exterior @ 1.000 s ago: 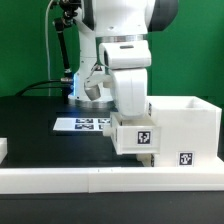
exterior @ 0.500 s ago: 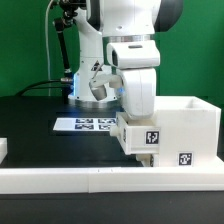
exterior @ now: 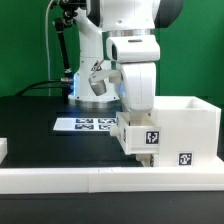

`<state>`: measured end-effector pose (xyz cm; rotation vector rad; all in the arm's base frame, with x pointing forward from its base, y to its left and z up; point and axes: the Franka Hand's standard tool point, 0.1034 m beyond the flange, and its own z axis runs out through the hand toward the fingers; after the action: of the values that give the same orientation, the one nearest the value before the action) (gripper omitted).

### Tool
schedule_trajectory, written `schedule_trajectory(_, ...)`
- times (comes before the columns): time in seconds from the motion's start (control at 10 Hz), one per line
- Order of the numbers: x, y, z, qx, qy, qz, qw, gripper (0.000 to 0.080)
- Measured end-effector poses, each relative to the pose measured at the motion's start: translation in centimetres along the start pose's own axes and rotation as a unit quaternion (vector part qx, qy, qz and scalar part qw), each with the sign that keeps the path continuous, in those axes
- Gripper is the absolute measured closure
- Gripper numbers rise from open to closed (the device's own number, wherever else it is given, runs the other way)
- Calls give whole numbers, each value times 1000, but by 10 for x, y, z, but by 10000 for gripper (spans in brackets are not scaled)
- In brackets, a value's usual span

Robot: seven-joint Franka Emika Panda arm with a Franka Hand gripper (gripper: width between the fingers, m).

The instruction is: Assemble drawer

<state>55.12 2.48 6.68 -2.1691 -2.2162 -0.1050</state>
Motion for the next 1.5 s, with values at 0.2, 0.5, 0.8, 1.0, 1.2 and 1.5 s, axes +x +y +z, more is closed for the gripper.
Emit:
schedule_trajectory(0.2, -4, 4, -15, 4, -6, 0, 1000, 155)
schedule_trajectory(0.5, -22, 27, -46, 18, -16, 3, 1000, 150)
schedule_trajectory(0.8, -54, 49, -46, 19, -15, 15, 1000, 150)
schedule_trajectory(1.0, -59, 58, -34, 21, -9, 19, 1000, 150)
schedule_trajectory(1.2, -61, 57, -35, 21, -6, 17, 1000, 150)
schedule_trajectory(1.5, -69, 52, -24, 26, 32, 13, 999, 150)
